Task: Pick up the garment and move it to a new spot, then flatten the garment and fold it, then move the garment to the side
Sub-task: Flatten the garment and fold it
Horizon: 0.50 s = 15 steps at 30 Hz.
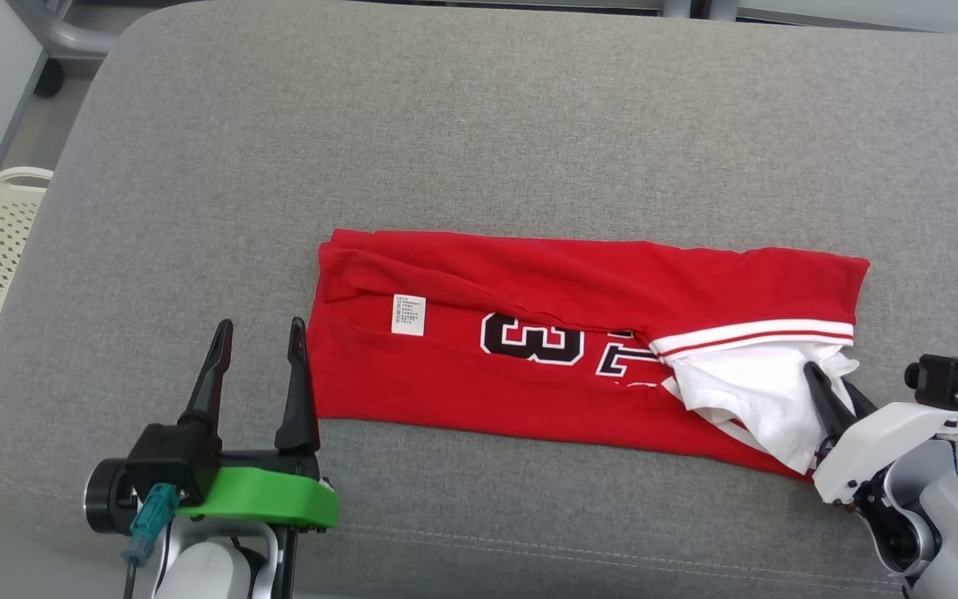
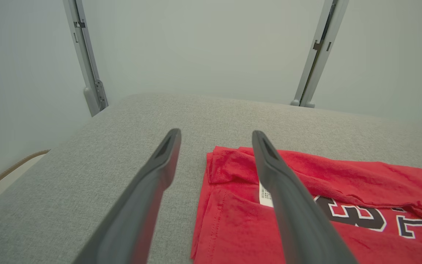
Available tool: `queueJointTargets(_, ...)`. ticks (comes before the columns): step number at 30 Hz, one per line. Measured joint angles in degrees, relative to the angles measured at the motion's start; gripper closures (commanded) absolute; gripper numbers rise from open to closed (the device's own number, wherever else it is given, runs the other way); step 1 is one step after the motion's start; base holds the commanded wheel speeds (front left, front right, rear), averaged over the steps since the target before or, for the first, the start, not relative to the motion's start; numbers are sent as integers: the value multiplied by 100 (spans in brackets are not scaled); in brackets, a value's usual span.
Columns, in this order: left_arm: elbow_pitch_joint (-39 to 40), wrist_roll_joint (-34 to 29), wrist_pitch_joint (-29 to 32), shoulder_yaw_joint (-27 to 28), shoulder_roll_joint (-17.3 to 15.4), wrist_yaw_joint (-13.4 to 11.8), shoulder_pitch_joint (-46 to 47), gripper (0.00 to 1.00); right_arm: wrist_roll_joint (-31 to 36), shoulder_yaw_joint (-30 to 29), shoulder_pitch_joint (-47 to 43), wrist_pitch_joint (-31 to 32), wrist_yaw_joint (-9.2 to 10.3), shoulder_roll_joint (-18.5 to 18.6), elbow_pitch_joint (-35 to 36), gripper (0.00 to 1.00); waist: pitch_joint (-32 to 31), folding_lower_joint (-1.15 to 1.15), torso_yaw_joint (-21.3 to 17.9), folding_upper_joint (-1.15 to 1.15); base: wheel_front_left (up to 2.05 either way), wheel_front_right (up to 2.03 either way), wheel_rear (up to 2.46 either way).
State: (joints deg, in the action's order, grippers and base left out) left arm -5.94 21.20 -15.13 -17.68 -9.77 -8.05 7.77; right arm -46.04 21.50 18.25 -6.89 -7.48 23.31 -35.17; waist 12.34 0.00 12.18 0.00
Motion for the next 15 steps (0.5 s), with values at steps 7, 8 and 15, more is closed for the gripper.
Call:
queueJointTargets(7,-10,-120,1,157,104,105,1,0,-420,209,63,-182,-10,81,-1,100,-12,0,-117,0,0,0,0)
queueJointTargets(8,-10,-122,1,181,119,127,-1,0,-470,210,63,-235,-11,112,-10,100,-13,0,-143,0,0,0,0)
queueJointTargets(15,-10,-260,1,316,168,222,-3,0,-725,3,44,-538,-9,494,-171,100,4,0,-372,0,0,0,0)
